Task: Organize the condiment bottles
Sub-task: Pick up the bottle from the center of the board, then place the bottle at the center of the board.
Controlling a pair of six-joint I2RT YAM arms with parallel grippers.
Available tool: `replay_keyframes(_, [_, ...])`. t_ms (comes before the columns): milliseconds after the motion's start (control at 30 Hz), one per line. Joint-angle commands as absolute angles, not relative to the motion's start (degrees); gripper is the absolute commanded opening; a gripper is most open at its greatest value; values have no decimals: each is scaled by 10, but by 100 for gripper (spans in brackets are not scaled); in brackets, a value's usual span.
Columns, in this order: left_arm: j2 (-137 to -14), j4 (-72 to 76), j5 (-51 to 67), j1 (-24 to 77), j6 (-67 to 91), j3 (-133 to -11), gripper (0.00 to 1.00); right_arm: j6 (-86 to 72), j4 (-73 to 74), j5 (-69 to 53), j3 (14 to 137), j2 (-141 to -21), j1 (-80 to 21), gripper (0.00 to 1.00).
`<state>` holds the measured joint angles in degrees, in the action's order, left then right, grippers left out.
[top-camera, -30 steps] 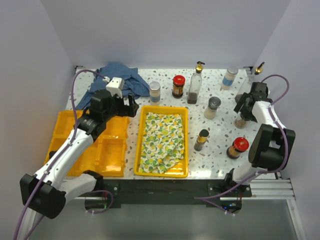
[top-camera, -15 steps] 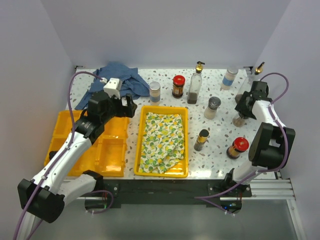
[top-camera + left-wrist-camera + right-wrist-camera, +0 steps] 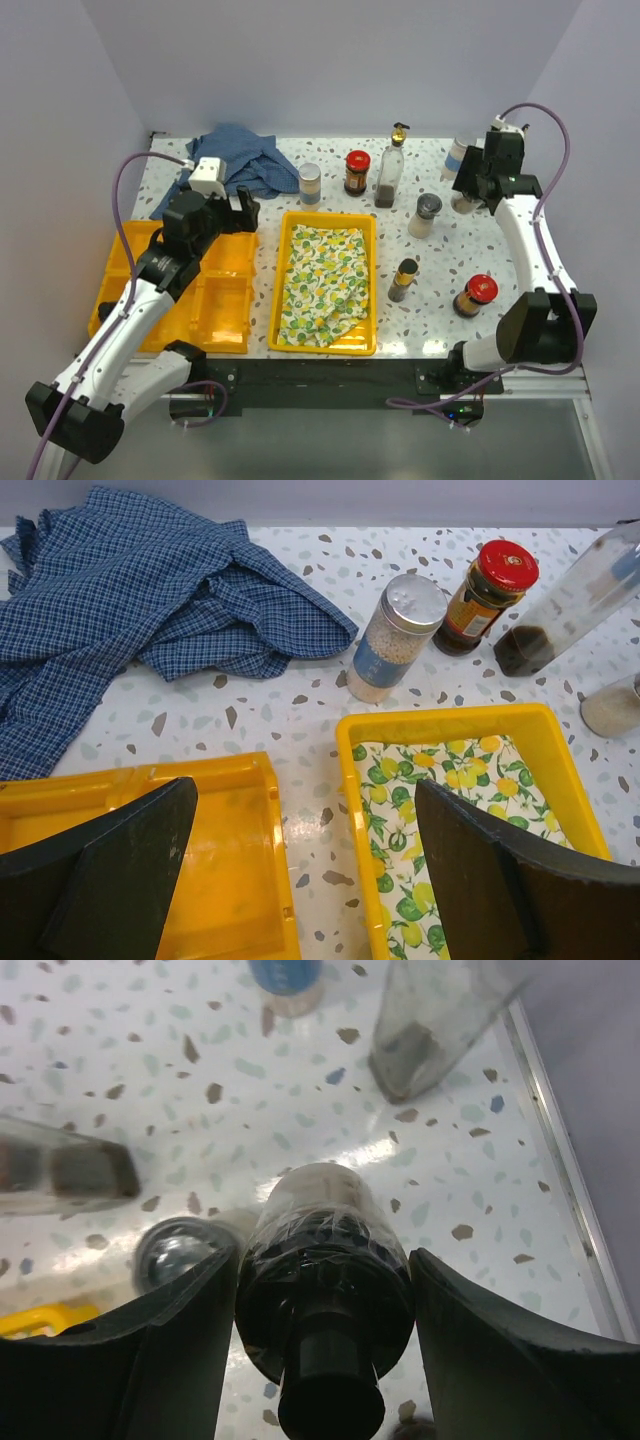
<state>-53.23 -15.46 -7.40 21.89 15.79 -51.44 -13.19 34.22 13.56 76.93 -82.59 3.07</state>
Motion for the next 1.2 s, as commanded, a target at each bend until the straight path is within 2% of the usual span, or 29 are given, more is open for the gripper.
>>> replay_keyframes(0, [-511,-125,-106,218,163,-504,95,-121,395,146,811,-781,-36,42])
replay_keyframes(267, [-501,-122,-118,218,165,-497,95,-130,417,106,837,-731,-161,39])
replay_keyframes(433, [-481,-121,-147,218,167,-491,95,-149,418,134,879,-744,-265,38])
replay_keyframes(633, [-413,-104,-212,218,195,-462,94,-159,425,191,985,-837,-424,38])
replay_keyframes(833, [-366,-113,-305,219,205,-454,93,-166,388,206,1032,-916,-524,36])
replay_keyframes(1167, [-266,-98,-367,219,222,-420,93,-119,280,214,1169,-1103,-555,36])
